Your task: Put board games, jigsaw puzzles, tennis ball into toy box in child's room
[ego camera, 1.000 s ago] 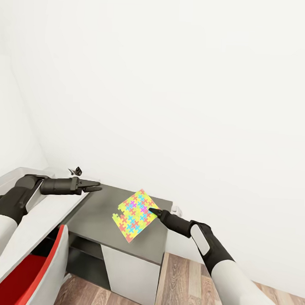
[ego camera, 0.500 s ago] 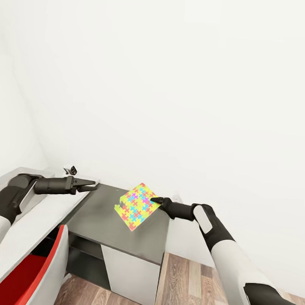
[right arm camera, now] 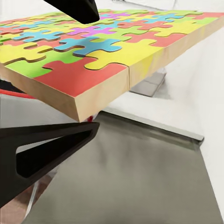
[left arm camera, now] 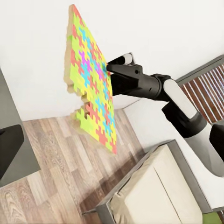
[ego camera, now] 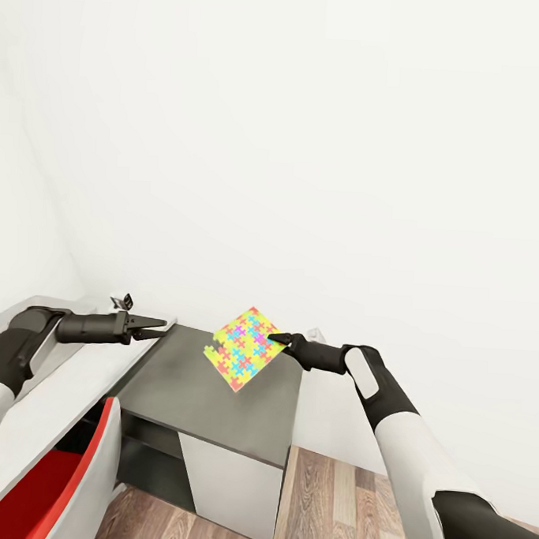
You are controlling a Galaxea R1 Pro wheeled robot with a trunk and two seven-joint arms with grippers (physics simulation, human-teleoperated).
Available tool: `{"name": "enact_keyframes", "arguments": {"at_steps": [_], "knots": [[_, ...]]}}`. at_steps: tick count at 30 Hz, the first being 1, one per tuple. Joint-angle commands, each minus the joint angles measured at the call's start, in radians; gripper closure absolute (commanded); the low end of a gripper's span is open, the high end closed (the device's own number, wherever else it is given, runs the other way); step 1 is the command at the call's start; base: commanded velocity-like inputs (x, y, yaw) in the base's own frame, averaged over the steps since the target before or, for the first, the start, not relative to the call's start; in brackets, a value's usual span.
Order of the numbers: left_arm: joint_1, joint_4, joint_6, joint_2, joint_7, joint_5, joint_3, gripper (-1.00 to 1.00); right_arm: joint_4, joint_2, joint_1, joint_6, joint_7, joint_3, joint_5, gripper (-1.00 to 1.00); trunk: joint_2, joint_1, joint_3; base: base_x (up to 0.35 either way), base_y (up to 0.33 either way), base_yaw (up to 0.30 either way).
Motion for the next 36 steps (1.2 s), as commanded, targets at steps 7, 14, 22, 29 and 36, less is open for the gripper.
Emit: {"name": "enact_keyframes", "arguments": {"at_steps": [7, 14, 22, 29, 36], "knots": [[-0.001, -0.003, 0.009, 0.026, -0.011, 0.004, -0.006, -1.00, -0.095, 0.009, -0.004, 0.063, -0.001, -0.003, 0.002, 1.00, -0.002, 0.001, -0.002, 0.000, 0.000, 0.000], [-0.001, -0.007, 0.014, 0.041, -0.012, 0.004, -0.005, -1.00, -0.191, 0.040, -0.007, 0.124, -0.004, -0.005, 0.003, 1.00, -0.002, 0.001, -0.002, -0.081, 0.066, 0.000], [-0.002, -0.009, 0.018, 0.089, -0.017, 0.009, -0.002, -1.00, -0.213, 0.062, -0.033, 0.133, -0.009, -0.005, 0.004, 1.00, -0.002, 0.001, -0.002, -0.045, 0.038, 0.000], [-0.004, -0.010, 0.019, 0.134, -0.038, 0.006, 0.001, -1.00, -0.214, 0.079, -0.046, 0.125, -0.008, -0.005, 0.004, 1.00, -0.002, 0.001, -0.002, -0.044, 0.024, 0.000], [-0.004, -0.009, 0.019, 0.144, -0.038, 0.005, 0.001, -1.00, -0.215, 0.091, -0.047, 0.121, -0.010, -0.004, 0.005, 1.00, -0.002, 0.001, -0.002, -0.080, 0.047, 0.064]]}}
